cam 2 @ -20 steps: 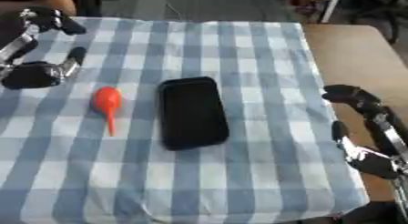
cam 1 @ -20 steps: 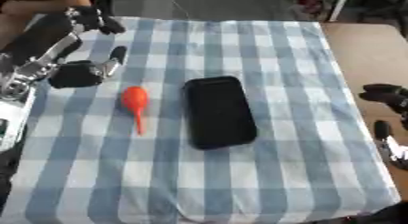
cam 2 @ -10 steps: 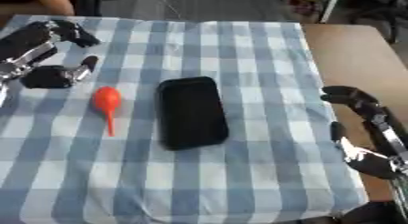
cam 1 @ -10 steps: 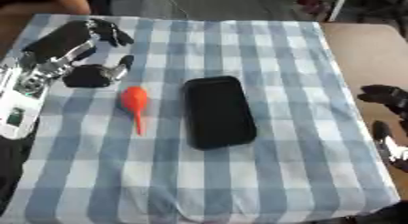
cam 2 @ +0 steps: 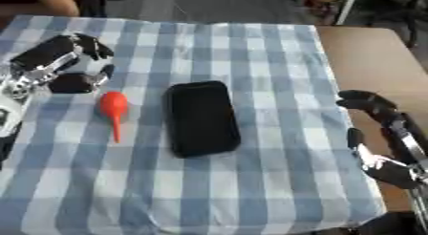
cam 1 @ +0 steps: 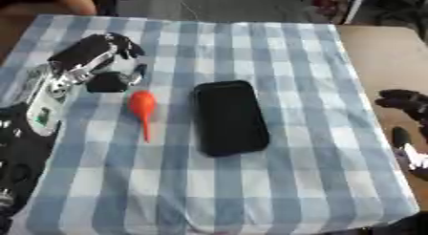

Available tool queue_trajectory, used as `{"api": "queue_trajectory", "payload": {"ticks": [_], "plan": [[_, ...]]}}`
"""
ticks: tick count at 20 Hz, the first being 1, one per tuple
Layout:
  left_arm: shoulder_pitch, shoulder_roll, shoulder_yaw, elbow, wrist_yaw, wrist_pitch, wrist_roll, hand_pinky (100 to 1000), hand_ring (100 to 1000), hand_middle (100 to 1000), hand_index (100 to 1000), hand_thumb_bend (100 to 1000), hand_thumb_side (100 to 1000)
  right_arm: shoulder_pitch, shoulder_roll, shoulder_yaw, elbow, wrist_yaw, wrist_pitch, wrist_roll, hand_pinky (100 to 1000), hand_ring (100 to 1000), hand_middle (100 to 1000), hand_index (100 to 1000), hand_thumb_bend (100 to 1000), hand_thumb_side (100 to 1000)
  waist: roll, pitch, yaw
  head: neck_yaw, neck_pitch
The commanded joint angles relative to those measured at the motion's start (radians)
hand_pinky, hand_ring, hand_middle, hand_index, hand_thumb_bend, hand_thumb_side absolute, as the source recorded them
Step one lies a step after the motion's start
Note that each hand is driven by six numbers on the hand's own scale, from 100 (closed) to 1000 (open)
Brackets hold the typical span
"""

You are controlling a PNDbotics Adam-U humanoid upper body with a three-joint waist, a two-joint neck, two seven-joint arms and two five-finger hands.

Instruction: Pick up objects on the table and place them in the box.

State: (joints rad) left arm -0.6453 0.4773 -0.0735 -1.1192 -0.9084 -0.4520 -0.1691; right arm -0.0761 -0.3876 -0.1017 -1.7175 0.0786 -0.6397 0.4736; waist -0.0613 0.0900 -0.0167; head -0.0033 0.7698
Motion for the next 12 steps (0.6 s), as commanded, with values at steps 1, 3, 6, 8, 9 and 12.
{"api": "queue_trajectory", "payload": {"ticks": [1, 3, 6, 8, 9, 12], "plan": [[-0.024, 0.016, -0.008, 0.015, -0.037, -0.020, 0.019, 685, 591, 607, 798, 750, 735, -0.006, -0.020, -0.003, -0.010, -0.009, -0.267, 0.272, 836, 810, 847, 838, 100, 419, 0.003, -0.015, -0.002, 0.005, 0.000], [-0.022, 0.019, -0.016, 0.019, -0.057, -0.035, 0.025, 686, 592, 602, 802, 764, 736, -0.006, -0.021, -0.003, -0.010, -0.010, -0.267, 0.273, 836, 810, 847, 838, 100, 419, 0.003, -0.015, -0.002, 0.005, 0.000], [-0.017, 0.024, -0.027, 0.024, -0.090, -0.053, 0.035, 689, 593, 591, 804, 774, 747, -0.007, -0.021, -0.003, -0.010, -0.011, -0.267, 0.274, 836, 809, 847, 838, 100, 419, 0.003, -0.016, -0.003, 0.005, 0.000], [-0.010, 0.028, -0.031, 0.024, -0.107, -0.062, 0.042, 690, 584, 589, 805, 776, 752, -0.007, -0.021, -0.003, -0.010, -0.012, -0.267, 0.275, 836, 809, 847, 838, 100, 419, 0.004, -0.015, -0.003, 0.005, 0.000], [-0.006, 0.030, -0.033, 0.023, -0.113, -0.067, 0.045, 690, 577, 588, 805, 777, 754, -0.006, -0.021, -0.003, -0.010, -0.012, -0.267, 0.275, 836, 809, 847, 838, 100, 419, 0.004, -0.015, -0.003, 0.005, 0.000], [0.007, 0.039, -0.041, 0.016, -0.124, -0.079, 0.048, 691, 554, 586, 806, 781, 758, -0.006, -0.022, -0.003, -0.009, -0.012, -0.267, 0.276, 836, 809, 847, 838, 100, 419, 0.006, -0.015, -0.003, 0.004, 0.000]]}}
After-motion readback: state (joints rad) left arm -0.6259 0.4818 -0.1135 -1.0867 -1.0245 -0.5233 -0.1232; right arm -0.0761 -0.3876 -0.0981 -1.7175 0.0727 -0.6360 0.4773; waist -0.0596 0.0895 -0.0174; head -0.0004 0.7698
